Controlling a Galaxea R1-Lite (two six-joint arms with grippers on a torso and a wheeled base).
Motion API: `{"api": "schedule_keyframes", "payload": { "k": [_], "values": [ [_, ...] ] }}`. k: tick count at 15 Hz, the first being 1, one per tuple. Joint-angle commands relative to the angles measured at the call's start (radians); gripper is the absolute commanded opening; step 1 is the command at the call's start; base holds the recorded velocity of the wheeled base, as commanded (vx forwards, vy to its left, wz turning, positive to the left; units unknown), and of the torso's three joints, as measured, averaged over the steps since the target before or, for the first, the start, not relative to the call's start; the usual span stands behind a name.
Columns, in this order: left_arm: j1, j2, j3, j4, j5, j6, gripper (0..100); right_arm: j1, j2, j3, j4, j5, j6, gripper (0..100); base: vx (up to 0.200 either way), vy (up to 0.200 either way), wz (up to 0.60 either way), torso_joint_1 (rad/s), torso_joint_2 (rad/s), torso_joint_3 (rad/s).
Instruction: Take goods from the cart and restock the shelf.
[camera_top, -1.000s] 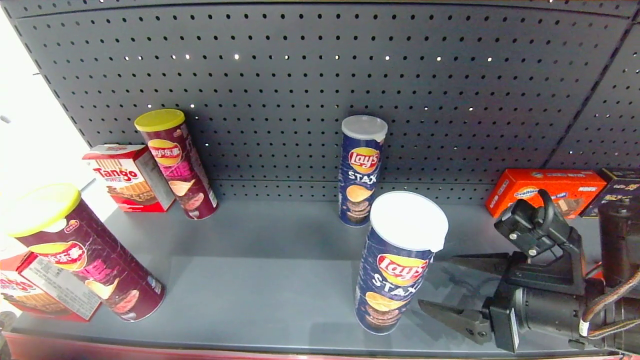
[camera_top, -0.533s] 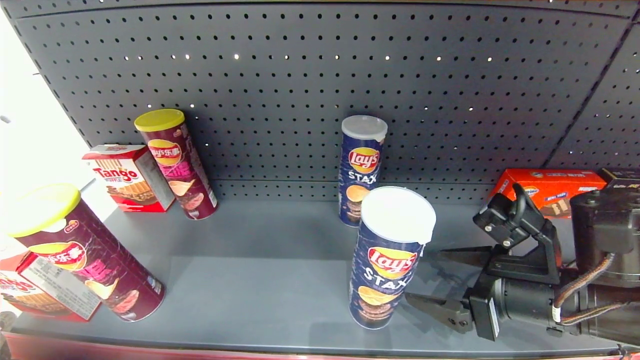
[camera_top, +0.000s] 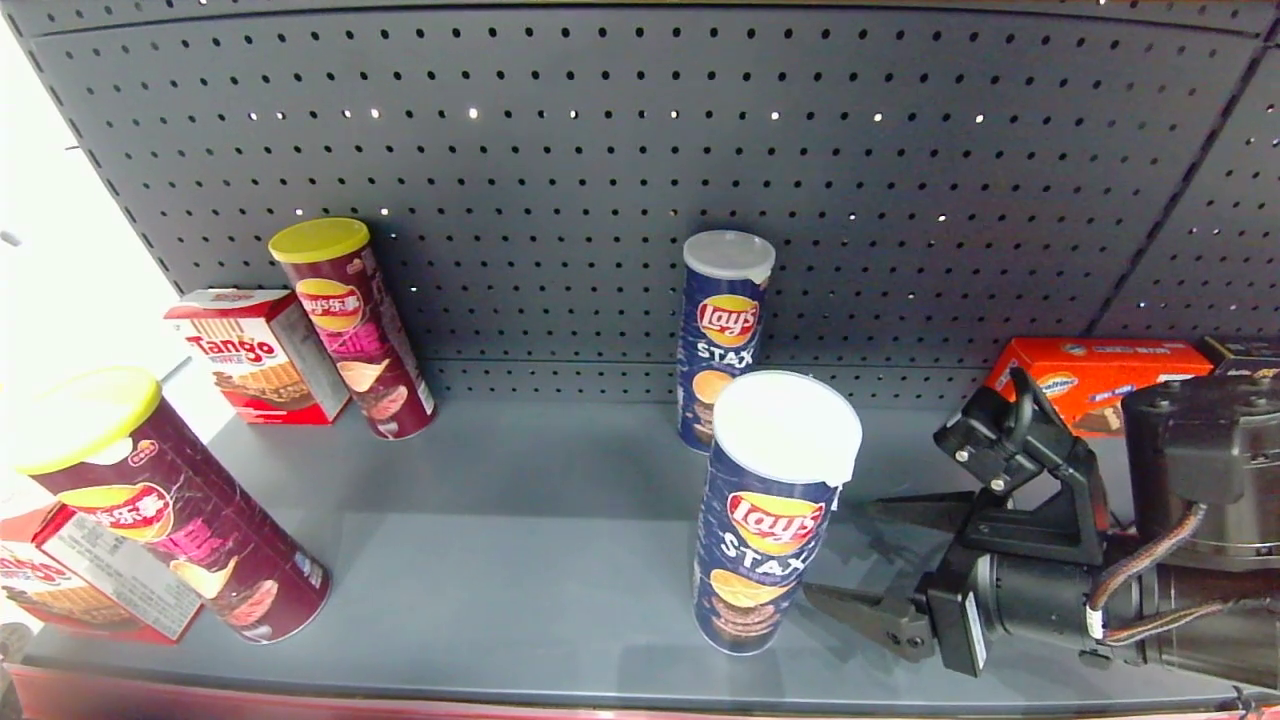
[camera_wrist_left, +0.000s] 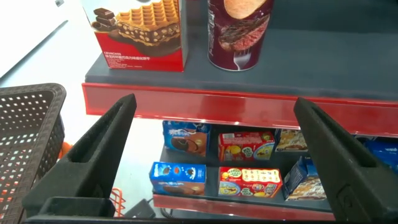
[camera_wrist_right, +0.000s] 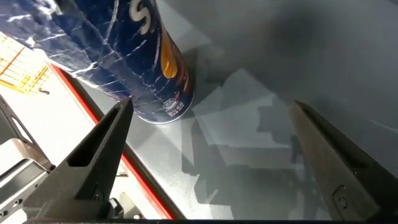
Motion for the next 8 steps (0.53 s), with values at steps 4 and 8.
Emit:
{"api": "schedule_keyframes", "payload": {
  "k": [4, 8],
  "values": [
    [0.000, 0.002, 0.000, 0.000, 0.000, -0.001, 100, -0.001, 0.006, -0.007, -0.001, 0.000, 0.000, 100, 0.000, 0.000, 0.00, 0.000, 0.00, 0.000],
    [0.000, 0.002, 0.000, 0.000, 0.000, -0.001, 100, -0.003, 0.005, -0.005, -0.001, 0.000, 0.000, 100, 0.000, 0.000, 0.00, 0.000, 0.00, 0.000]
  ]
}}
